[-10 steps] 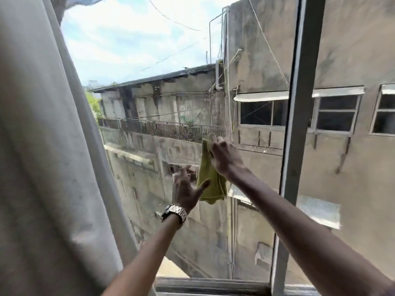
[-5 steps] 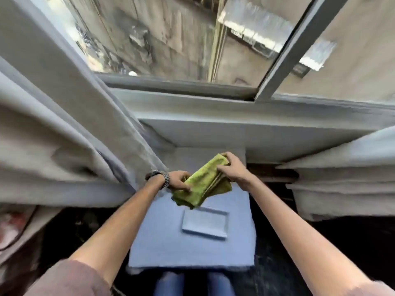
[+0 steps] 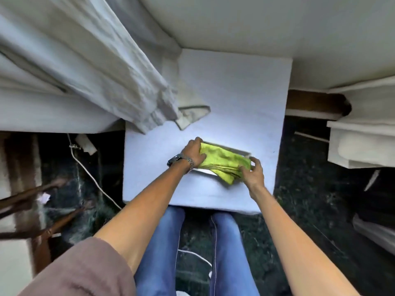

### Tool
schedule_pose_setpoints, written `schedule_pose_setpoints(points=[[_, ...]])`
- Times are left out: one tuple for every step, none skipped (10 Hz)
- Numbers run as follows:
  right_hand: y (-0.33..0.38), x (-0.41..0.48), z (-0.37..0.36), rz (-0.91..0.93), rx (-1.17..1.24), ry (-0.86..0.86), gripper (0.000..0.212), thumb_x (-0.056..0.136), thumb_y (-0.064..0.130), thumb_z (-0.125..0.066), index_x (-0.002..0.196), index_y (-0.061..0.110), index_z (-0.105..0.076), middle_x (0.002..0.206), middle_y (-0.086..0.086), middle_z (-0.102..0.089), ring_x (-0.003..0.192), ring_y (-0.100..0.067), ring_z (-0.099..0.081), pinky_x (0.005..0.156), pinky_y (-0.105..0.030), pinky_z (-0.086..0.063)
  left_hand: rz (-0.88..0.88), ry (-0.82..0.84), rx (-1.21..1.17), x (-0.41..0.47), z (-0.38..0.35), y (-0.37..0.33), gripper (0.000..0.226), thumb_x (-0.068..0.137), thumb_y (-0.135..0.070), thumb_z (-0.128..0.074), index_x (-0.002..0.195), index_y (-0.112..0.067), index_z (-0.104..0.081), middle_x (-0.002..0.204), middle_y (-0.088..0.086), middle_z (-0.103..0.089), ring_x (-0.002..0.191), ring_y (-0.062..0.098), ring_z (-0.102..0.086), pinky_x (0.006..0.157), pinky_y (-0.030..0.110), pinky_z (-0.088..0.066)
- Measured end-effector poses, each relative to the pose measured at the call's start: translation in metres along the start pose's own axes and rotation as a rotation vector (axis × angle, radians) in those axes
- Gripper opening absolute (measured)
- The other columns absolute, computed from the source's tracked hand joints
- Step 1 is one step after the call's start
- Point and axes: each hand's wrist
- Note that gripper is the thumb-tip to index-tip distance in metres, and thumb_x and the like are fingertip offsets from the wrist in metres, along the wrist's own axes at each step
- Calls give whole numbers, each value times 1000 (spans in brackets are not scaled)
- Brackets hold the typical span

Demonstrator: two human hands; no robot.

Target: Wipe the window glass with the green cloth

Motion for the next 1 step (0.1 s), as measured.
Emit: schedule_pose_setpoints(points=[[11,-7,3,105,-233,-18,54,95,11,-65,144,8,-45,132,-26,-56,119,-43,-58,104,-47,-48,-42,-7,190,-11,0,-8,62,93,-27,-61,145,-8,-34,147,20,-38,133,40,-43,107,50,-45]])
Point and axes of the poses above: each hand's wrist, its own x-axis towards the middle knuckle, its own z-axis out of the back of the hand, y = z × x
